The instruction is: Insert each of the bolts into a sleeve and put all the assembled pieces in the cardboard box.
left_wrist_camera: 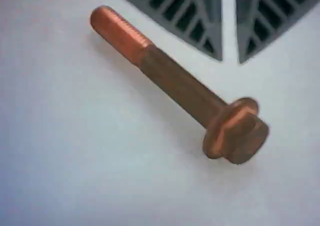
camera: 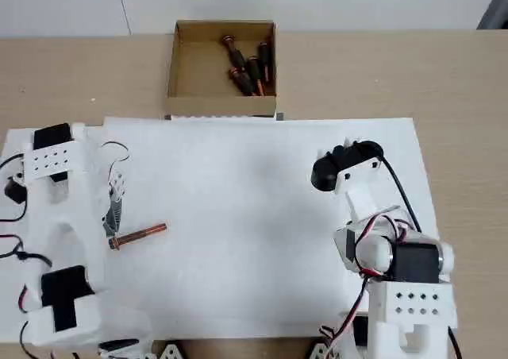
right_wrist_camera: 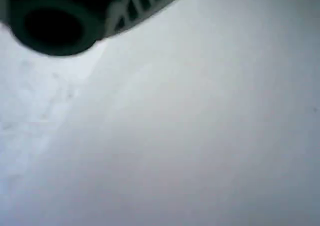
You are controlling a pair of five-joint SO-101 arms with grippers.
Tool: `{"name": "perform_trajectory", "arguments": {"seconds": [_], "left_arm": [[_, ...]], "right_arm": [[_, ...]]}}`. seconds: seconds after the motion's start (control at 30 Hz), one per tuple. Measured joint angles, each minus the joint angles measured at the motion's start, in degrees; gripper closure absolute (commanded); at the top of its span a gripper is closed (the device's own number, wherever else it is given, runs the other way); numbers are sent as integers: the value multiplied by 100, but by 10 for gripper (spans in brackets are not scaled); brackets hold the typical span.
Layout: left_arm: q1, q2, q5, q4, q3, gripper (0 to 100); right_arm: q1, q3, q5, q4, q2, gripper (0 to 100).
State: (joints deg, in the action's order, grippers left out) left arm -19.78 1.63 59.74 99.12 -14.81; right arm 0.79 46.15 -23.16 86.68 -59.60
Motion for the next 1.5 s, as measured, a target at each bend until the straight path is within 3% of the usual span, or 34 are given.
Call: {"name": "perform_trajectory", "arguments": {"seconds": [0.53,0.73,1.5], "left_arm": [[-9,738,-457,0,0,921],[-9,738,-607,0,0,998],[-9,774,-615,-9,-519,994]], "right_arm": [[-9,26,0,-237,0,995],[0,35,0,-246,0,995],[0,35,0,-246,0,995]]}}
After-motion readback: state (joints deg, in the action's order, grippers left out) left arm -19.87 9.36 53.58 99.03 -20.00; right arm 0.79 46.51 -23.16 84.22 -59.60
